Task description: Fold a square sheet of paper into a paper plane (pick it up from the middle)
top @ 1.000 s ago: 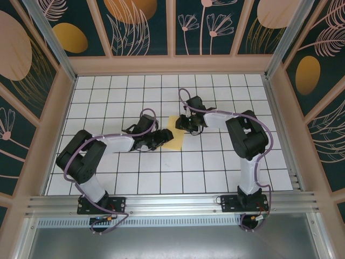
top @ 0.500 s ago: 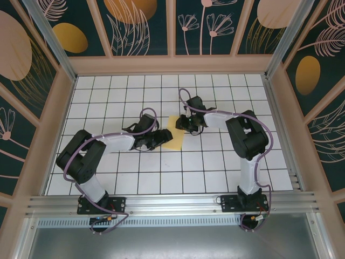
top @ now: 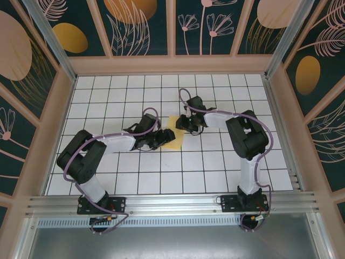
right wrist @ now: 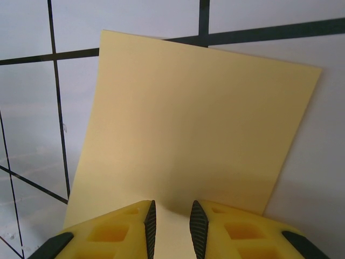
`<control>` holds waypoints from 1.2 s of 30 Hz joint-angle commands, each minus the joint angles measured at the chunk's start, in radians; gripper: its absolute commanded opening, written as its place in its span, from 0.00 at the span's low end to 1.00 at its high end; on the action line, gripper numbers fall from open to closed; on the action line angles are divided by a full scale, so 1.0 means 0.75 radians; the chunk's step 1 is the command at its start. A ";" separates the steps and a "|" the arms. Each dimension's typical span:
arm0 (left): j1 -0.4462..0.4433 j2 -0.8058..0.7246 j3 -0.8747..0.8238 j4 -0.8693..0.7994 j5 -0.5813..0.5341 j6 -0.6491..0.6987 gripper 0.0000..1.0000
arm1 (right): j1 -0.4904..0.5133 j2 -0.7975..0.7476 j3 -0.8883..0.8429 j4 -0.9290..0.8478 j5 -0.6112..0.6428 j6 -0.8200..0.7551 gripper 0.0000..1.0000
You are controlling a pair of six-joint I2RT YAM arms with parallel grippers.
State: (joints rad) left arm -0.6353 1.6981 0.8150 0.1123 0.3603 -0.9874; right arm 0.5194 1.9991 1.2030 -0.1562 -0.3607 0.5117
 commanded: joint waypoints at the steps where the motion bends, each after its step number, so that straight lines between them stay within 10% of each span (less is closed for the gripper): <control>1: -0.007 -0.020 -0.011 0.102 0.030 0.037 0.72 | -0.034 0.110 -0.072 -0.103 0.156 0.011 0.29; 36: 0.047 0.093 0.087 0.116 -0.108 0.296 0.67 | -0.034 0.107 -0.086 -0.098 0.134 0.019 0.29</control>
State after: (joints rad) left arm -0.6117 1.8145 0.9104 0.1951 0.3153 -0.7898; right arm 0.5156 1.9991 1.1950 -0.1413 -0.3691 0.5312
